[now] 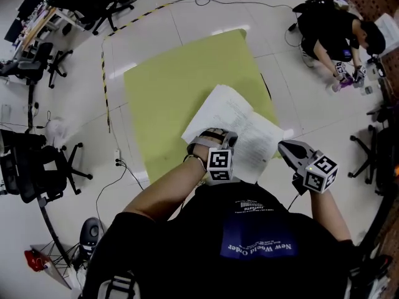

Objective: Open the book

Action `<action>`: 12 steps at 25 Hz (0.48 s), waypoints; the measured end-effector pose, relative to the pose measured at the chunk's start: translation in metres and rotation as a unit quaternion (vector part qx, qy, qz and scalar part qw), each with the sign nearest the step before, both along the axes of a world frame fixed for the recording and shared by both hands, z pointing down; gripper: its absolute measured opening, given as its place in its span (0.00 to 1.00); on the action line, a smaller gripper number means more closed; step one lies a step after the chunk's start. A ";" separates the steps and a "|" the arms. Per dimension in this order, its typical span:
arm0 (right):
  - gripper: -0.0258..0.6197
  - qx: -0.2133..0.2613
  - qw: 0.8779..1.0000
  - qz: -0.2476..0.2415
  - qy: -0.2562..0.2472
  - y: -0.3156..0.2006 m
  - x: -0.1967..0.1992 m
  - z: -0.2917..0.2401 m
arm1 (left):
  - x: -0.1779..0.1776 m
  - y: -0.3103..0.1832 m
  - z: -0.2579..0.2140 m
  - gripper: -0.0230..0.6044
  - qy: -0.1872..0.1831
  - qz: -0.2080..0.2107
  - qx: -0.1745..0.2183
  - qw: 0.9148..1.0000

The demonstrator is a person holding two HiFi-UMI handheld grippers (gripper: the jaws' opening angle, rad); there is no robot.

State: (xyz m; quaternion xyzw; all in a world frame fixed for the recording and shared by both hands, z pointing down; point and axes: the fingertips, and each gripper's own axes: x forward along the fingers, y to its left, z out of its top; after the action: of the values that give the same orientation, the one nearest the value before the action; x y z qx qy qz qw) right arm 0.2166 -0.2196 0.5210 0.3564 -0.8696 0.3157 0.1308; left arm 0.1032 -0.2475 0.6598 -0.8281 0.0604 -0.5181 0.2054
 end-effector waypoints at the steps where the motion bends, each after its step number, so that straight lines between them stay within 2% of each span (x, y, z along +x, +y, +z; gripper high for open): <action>1: 0.02 -0.001 1.000 0.001 0.000 0.000 0.001 0.000 | -0.016 -0.015 0.014 0.03 -0.016 -0.029 0.002 0.999; 4: 0.02 -0.004 1.000 0.003 -0.001 0.001 0.003 0.001 | -0.068 -0.043 0.037 0.03 -0.018 -0.108 -0.040 0.993; 7: 0.02 0.000 1.000 -0.002 -0.003 -0.002 0.001 -0.001 | -0.088 -0.052 0.033 0.03 -0.023 -0.135 -0.057 0.989; 9: 0.02 0.001 1.000 -0.006 -0.004 -0.003 -0.002 -0.002 | -0.097 -0.055 0.034 0.03 -0.010 -0.168 -0.065 0.984; 11: 0.02 0.004 1.000 -0.012 -0.004 -0.004 -0.005 -0.005 | -0.120 -0.059 0.037 0.03 0.000 -0.229 -0.060 0.972; 12: 0.02 0.007 1.000 -0.014 -0.006 -0.005 -0.006 -0.007 | -0.139 -0.062 0.038 0.03 -0.006 -0.270 -0.049 0.962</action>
State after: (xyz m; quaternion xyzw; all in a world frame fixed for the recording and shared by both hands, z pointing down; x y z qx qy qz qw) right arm 0.2103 -0.2250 0.5139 0.3429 -0.8775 0.3099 0.1278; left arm -0.0361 -0.3094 0.6982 -0.7869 0.2550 -0.5617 0.0173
